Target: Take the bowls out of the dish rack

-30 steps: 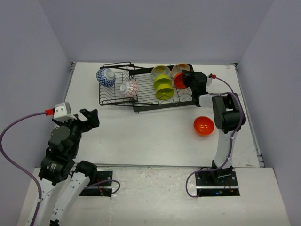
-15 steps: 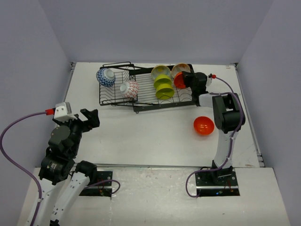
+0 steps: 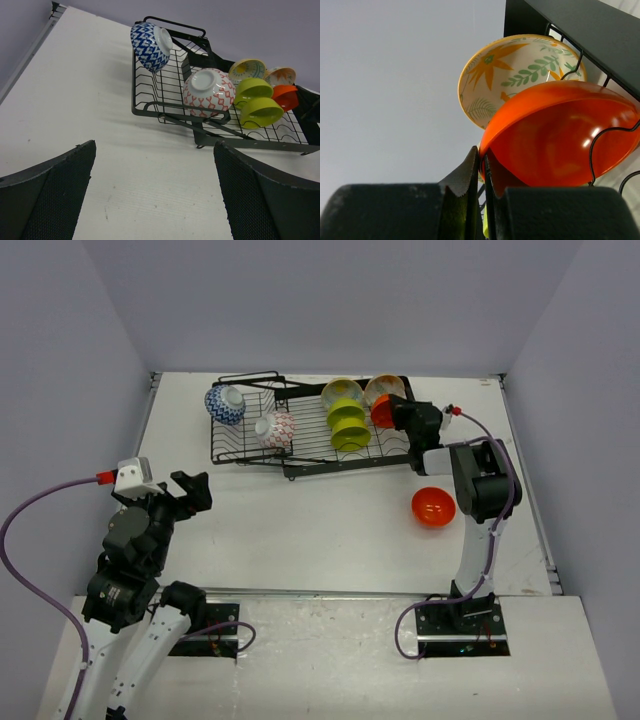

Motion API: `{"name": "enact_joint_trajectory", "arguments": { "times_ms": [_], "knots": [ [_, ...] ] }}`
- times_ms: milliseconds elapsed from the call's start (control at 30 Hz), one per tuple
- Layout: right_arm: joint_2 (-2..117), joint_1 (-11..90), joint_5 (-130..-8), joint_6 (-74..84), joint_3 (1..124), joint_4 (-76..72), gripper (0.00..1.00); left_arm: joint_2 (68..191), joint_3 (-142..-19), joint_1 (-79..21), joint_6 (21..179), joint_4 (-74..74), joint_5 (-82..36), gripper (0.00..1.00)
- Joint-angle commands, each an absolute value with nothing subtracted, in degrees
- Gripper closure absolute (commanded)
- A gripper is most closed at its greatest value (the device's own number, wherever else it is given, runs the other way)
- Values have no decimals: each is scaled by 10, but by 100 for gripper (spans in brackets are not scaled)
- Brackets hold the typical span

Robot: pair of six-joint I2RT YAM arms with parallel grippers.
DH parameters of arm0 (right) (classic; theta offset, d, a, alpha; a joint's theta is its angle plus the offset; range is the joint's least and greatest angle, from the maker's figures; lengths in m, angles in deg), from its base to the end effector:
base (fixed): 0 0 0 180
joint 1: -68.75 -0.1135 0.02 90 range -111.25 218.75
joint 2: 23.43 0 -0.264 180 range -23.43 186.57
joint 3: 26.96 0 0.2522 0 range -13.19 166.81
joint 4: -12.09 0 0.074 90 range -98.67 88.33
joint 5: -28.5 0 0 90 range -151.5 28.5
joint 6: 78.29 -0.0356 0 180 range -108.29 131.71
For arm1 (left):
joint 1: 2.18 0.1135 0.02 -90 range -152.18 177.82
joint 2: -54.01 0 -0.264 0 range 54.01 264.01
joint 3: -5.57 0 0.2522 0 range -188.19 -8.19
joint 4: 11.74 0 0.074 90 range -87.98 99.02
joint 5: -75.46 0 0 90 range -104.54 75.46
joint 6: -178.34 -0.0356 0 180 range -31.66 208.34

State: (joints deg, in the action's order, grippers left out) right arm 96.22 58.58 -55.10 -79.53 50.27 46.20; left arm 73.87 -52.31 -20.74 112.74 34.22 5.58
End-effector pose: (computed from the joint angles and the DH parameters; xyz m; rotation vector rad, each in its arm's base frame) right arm 0.4387 0.0747 0.1570 1.2845 1.3630 1.1854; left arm 0.0767 -0.0128 0.3437 -0.3462 1.6722 -0.2592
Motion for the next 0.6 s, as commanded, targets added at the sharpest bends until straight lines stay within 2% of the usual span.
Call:
{"name": "enact_joint_trajectory", "arguments": {
  "times_ms": [0,133,300,567],
  "knots": [
    [954,586,-544,-782,486,550,100,736,-518,-211,1113,318,51,0],
    [971,586,-552,-768,463,684,100,737,-518,-211,1113,319,51,0],
    [994,585,-571,-751,465,778,100,740,-518,-211,1113,319,52,0],
    [986,585,-596,-727,460,831,100,740,-518,-211,1113,319,51,0]
  ]
}}
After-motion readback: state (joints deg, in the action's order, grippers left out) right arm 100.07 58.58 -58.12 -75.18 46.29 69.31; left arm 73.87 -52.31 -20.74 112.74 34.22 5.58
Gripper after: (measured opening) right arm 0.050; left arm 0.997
